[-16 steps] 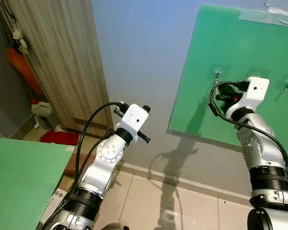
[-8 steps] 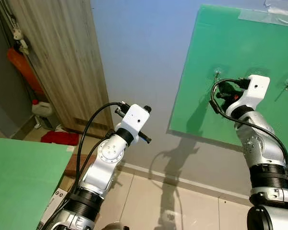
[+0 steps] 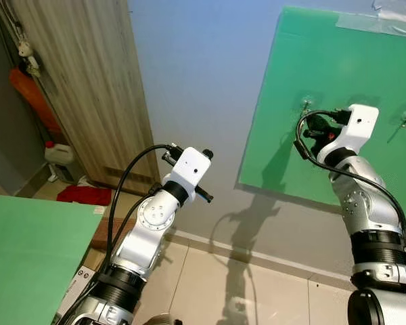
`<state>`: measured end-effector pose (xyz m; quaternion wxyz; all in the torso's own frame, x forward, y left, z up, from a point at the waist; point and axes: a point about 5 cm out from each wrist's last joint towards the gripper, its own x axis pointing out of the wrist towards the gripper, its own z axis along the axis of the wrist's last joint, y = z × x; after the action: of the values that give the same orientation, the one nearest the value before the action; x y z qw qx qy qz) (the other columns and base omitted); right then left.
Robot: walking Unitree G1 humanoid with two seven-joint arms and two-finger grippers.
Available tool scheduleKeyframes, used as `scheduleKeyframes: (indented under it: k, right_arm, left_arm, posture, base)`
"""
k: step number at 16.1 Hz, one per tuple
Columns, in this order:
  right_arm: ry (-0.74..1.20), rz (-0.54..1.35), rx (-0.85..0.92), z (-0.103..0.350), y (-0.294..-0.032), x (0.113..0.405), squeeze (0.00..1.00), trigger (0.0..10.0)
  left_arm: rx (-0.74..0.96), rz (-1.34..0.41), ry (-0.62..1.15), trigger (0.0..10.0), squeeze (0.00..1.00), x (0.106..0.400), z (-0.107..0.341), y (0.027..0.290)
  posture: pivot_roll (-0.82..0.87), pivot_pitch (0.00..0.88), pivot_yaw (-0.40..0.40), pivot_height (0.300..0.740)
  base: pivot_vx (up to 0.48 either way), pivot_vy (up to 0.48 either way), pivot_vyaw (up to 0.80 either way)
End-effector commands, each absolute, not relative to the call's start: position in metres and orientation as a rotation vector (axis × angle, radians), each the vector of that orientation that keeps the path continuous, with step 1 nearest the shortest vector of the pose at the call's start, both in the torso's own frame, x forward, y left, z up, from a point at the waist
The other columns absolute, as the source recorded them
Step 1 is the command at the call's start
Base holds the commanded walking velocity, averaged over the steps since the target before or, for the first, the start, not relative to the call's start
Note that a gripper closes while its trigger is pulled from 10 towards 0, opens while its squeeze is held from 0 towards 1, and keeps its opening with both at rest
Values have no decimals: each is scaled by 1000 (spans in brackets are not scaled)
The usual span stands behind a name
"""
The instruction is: Hang keys on a hook
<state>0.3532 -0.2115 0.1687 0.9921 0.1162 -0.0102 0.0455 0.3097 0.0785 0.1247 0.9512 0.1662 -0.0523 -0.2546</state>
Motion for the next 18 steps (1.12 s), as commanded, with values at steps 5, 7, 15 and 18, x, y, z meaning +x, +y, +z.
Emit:
scheduleKeyframes:
  k: [5,7,15,18]
  right_arm:
    - [-39,112,235,178,-207,362,0,10000]
    - [-30,113,246,177,-207,362,0,10000]
    - [13,91,323,167,-210,361,0,10000]
    - [35,82,396,164,-211,361,0,10000]
  left_arm:
    - [351,-516,-121,10000,0,312,128,77]
    - [350,-515,-122,10000,0,312,128,77]
    - [348,-520,-117,10000,0,310,127,75]
    - [348,-520,-117,10000,0,310,127,75]
  posture:
    - [23,0,11,740]
    - [23,0,9,740]
    - [22,0,6,740]
    - [23,0,7,740]
  base:
    - [0,0,0]
    - [0,0,0]
    - [0,0,0]
    - [0,0,0]
